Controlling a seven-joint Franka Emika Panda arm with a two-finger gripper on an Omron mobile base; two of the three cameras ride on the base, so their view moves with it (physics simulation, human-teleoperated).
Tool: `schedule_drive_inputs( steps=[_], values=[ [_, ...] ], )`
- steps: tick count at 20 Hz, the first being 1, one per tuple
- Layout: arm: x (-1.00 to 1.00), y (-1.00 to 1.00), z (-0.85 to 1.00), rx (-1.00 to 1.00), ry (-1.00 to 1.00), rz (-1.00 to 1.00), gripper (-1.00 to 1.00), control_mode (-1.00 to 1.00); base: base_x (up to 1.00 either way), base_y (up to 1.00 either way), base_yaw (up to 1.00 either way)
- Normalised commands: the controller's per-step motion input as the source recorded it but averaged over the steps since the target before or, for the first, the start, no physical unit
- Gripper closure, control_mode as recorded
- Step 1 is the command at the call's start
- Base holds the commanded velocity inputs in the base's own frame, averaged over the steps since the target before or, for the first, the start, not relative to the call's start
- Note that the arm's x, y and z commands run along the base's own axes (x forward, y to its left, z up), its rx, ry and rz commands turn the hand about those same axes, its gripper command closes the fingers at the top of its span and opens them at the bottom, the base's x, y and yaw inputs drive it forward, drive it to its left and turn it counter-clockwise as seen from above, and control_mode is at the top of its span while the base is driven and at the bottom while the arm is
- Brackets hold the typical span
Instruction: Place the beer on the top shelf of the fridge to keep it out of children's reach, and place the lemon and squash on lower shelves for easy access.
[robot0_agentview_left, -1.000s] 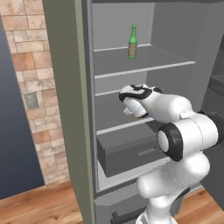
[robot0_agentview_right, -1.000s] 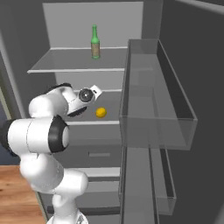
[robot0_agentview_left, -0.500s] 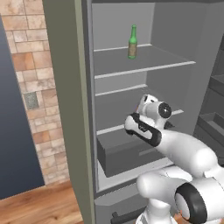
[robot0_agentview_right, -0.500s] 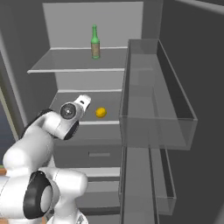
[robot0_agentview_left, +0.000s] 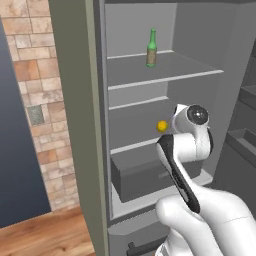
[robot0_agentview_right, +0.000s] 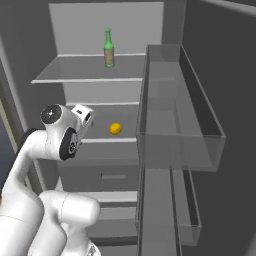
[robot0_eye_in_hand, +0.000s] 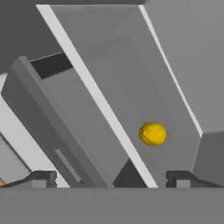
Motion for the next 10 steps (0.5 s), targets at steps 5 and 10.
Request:
schedule_drive_inputs(
  steps=[5, 10],
  values=[
    [-1.00, 0.00, 0.24, -0.07, 0.23, -0.08, -1.00, -1.00, 0.00, 0.00, 0.00],
    [-0.69, 0.00, 0.30, 0.15, 0.03, -0.26, -1.00, -1.00, 0.00, 0.00, 0.00]
  ],
)
